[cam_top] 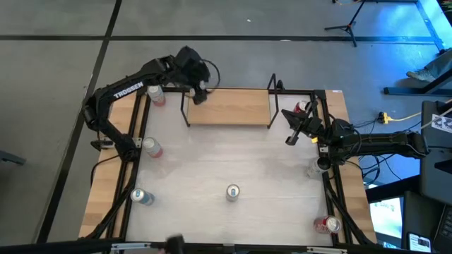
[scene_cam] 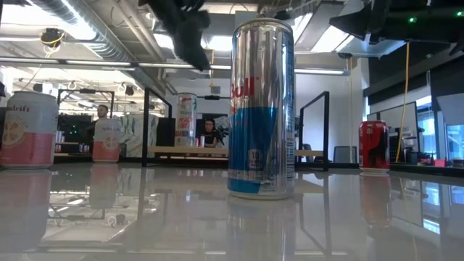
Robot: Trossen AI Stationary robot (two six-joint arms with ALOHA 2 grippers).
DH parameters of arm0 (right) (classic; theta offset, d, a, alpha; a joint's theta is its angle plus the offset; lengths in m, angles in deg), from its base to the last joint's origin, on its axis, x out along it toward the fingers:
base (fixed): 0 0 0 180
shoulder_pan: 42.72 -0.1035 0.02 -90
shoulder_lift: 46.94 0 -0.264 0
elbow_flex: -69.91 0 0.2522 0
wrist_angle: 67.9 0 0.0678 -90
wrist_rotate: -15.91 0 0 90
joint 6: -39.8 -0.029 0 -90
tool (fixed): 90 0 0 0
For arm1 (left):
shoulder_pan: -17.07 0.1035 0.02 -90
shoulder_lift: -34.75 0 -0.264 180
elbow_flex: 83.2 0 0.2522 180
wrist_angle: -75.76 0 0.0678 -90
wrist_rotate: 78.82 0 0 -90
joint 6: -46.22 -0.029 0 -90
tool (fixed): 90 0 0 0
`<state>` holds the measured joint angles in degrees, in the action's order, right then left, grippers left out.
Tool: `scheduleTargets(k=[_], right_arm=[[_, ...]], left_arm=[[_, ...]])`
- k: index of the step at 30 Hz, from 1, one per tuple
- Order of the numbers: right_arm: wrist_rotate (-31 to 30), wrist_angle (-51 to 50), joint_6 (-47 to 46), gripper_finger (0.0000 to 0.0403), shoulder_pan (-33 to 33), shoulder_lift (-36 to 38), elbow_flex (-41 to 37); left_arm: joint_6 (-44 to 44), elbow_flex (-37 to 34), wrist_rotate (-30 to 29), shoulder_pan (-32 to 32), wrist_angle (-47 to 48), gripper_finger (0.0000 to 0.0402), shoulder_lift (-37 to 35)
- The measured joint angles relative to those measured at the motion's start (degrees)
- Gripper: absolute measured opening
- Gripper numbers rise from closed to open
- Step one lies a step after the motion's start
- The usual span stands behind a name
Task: Place canned beverage on shelf
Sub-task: Put the white-pink soda can on the shelf aligned with the other white-pink soda can
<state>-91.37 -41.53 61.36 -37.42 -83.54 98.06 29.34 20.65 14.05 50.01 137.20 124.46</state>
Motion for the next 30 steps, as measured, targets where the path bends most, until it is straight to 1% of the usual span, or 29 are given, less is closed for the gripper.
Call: scheduleTargets(k=[4,7,8,12,14,16,18,20,22,23,25,30], right_arm=[[3.24,-1.50,0.00,0.0001,-0.02,-0.04,0.00],[4.89,-1.78,-0.02,0.0001,-0.01,-0.03,0.00],[4.94,-2.09,-0.07,0.0001,-0.02,-0.04,0.00],[4.94,-3.40,-0.97,0.0001,-0.01,-0.02,0.00],[4.94,-4.07,-1.89,0.0001,-0.02,-0.04,0.00],[4.81,-3.66,-2.30,0.0001,0.00,-0.02,0.00],[4.18,-3.50,-3.10,0.0004,-0.02,-0.02,0.11],[3.16,-5.27,-3.27,0.0018,-0.02,-0.22,1.42],[2.33,-8.06,-4.22,0.0041,0.00,-1.28,3.65],[2.01,-10.43,-4.86,0.0054,-0.02,-2.04,5.07],[0.62,-18.42,-6.69,0.0085,-0.02,-4.07,9.43],[-4.42,-50.49,-16.56,0.0166,-0.02,-11.30,25.75]], left_arm=[[0.75,-0.64,0.27,-6.86,-0.70,0.0334,0.16],[0.89,-4.22,0.35,-12.10,-4.64,0.0332,0.12],[0.60,-6.15,1.47,-13.56,-6.64,0.0331,0.15],[-0.18,-15.98,12.03,-17.09,-19.15,0.0331,0.15],[0.78,-20.90,14.06,-18.58,-27.02,0.0331,0.25],[1.36,-24.27,13.47,-20.15,-33.57,0.0331,0.26],[1.24,-26.52,11.02,-21.49,-38.33,0.0331,0.26],[0.23,-28.09,7.99,-22.38,-42.00,0.0331,0.26],[-1.39,-29.91,6.45,-22.89,-46.84,0.0331,0.26],[-2.17,-30.66,6.30,-22.97,-48.72,0.0331,0.26],[-3.20,-31.63,6.36,-23.05,-50.58,0.0331,0.26],[-3.09,-31.82,6.40,-22.55,-51.15,0.0331,0.26]])
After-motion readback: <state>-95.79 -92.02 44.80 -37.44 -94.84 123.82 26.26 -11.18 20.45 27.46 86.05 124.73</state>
